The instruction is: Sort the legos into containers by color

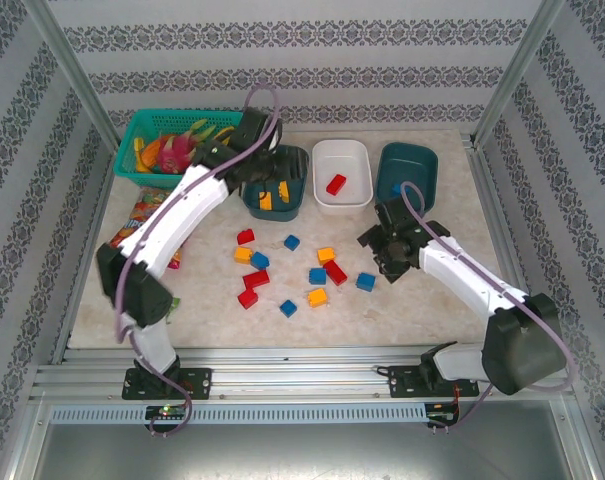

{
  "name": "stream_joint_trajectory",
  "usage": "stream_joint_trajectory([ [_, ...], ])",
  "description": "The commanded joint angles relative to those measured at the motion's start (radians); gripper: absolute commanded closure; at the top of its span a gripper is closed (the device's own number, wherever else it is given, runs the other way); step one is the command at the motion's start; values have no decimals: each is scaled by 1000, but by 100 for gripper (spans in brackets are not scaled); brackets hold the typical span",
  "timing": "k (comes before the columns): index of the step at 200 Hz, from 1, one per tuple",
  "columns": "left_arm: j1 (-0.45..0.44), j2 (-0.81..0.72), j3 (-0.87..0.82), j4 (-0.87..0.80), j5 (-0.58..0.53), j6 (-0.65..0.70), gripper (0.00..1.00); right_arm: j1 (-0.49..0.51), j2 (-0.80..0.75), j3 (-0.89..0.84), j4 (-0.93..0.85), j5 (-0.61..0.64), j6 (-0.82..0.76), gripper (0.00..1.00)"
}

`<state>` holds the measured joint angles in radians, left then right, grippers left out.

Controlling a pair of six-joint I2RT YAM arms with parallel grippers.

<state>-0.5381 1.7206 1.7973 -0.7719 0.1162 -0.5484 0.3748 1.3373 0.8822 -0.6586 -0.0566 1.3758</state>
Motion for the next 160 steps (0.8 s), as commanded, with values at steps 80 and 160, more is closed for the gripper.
stream_joint_trajectory([
  [80,-135,-409,-595,150,116,14,21,7,104,-107,94,-176,545,18],
  [160,-140,-399,-579,146,116,13,22,-3,210,-80,192,-120,577,33],
])
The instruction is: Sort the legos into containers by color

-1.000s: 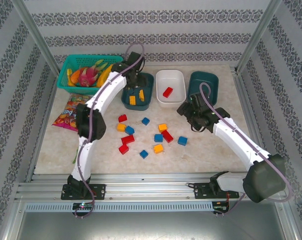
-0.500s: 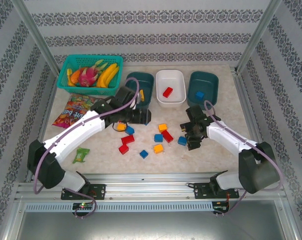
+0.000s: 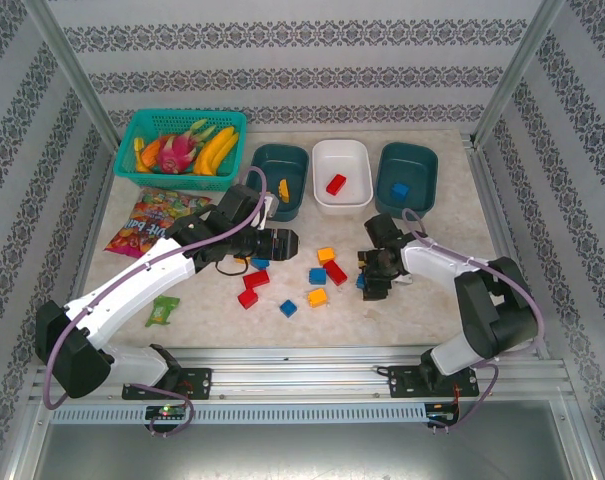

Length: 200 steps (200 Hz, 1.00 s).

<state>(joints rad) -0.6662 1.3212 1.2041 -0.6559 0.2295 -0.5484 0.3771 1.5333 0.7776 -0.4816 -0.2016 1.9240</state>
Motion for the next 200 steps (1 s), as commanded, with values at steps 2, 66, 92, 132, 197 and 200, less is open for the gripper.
stream_joint_trajectory([
  [2,-13,0,14,30,2,13,22,-7,14,25,14,26,27,33],
  [66,-16,15,20,47,-15,2,22,-14,66,59,-8,30,-15,59],
  [92,-18,28,30,57,-11,-8,22,-27,35,111,-57,75,-105,67],
  [132,-19,93,117,110,36,-27,22,-76,-40,314,-235,219,-380,71],
  [197,-19,363,443,108,51,32,21,-269,133,651,-240,244,-909,71],
  [200,-18,378,456,108,52,32,21,-277,154,671,-239,234,-930,71],
])
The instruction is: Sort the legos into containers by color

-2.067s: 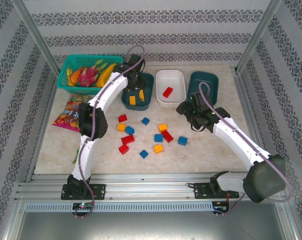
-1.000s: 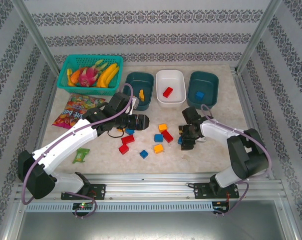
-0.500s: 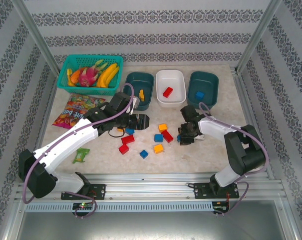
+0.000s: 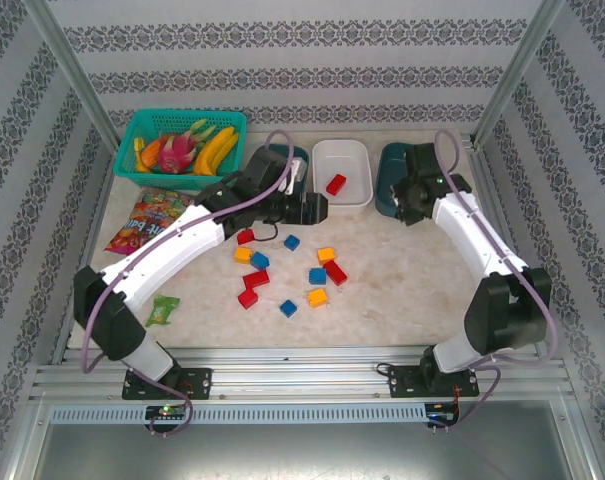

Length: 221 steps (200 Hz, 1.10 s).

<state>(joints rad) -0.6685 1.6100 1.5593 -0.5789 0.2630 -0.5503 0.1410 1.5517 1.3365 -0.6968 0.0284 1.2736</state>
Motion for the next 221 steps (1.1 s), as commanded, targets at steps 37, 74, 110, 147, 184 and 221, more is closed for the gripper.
stream_joint_trajectory([
  [37,-14,255,296,-7,40,50,21,-124,389,338,-67,-146,-453,70],
  [74,-13,355,419,-32,55,51,21,-162,591,518,-152,-278,-539,68],
  [110,-12,411,498,-55,64,48,21,-169,706,619,-210,-307,-550,65],
  [147,-13,424,516,-65,61,52,21,-174,759,627,-225,-323,-517,64],
  [184,-11,413,510,-84,51,62,21,-175,779,623,-227,-329,-514,59],
  [221,-7,384,477,-92,30,55,21,-176,770,640,-241,-312,-529,41],
])
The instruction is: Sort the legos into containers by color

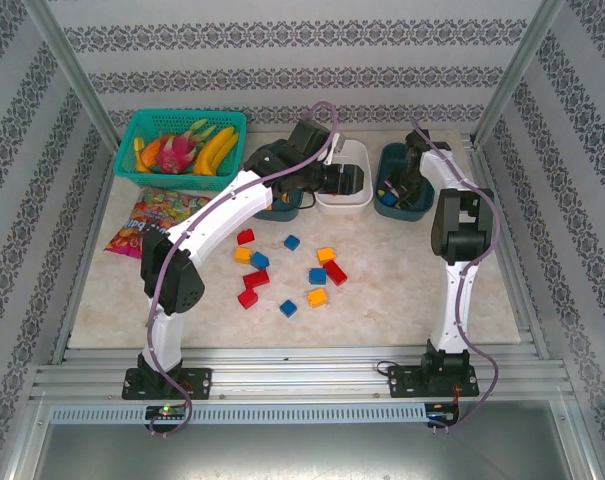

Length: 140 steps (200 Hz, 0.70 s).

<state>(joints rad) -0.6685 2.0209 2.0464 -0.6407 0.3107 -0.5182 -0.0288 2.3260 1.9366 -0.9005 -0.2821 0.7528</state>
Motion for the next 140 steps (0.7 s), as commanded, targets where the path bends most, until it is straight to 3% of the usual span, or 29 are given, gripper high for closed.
stream_joint_trajectory([
  [1,-7,-27,-11,-31,-19,23,21,-6,-6,41,-37,-2,-8,40],
  [39,1,-96,-71,-41,-80,-14,21,-5,-91,58,-40,18,-8,37],
  [88,46,-239,-221,-74,-171,-119,21,30,-321,29,-21,98,-22,38],
  [140,143,-422,-473,-99,-197,-194,22,212,-705,-314,208,169,-97,35],
])
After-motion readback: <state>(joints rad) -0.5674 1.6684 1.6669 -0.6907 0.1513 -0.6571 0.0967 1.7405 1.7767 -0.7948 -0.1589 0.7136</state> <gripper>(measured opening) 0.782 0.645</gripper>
